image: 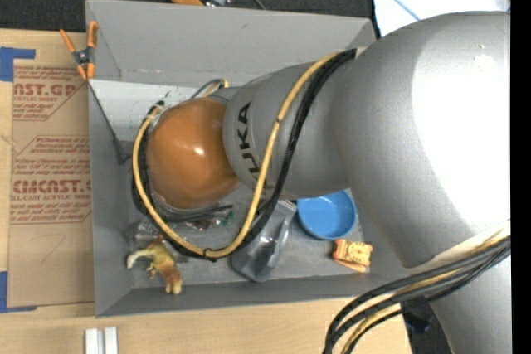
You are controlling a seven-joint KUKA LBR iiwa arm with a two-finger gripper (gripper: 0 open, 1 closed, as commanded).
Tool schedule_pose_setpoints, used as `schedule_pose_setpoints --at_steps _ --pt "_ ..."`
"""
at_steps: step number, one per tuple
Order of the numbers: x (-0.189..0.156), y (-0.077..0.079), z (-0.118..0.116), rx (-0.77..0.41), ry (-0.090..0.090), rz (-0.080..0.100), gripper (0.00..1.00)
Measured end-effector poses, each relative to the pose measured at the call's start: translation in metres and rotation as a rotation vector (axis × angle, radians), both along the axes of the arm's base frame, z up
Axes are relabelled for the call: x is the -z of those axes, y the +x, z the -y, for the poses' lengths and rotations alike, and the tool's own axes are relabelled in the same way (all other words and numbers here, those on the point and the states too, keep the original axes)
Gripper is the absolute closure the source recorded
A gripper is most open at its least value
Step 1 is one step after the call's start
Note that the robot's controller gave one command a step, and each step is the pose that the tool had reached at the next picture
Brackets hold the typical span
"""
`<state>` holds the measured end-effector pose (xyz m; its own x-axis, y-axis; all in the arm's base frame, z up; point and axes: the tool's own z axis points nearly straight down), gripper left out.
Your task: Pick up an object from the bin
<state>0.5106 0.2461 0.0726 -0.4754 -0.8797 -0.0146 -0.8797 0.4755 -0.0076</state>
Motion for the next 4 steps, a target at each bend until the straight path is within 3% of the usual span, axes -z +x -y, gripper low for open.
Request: schedule_pose_setpoints --at_steps 1,2,4 --pt "-0.023 -0.004 0.001 0.000 -0.005 -0.012 1.00" --pt "-0.054 -0.002 -0.001 0.000 -0.001 -0.004 1.00" --pt "-0.087 -0.003 -0.001 0.001 -0.001 -0.008 1.00"
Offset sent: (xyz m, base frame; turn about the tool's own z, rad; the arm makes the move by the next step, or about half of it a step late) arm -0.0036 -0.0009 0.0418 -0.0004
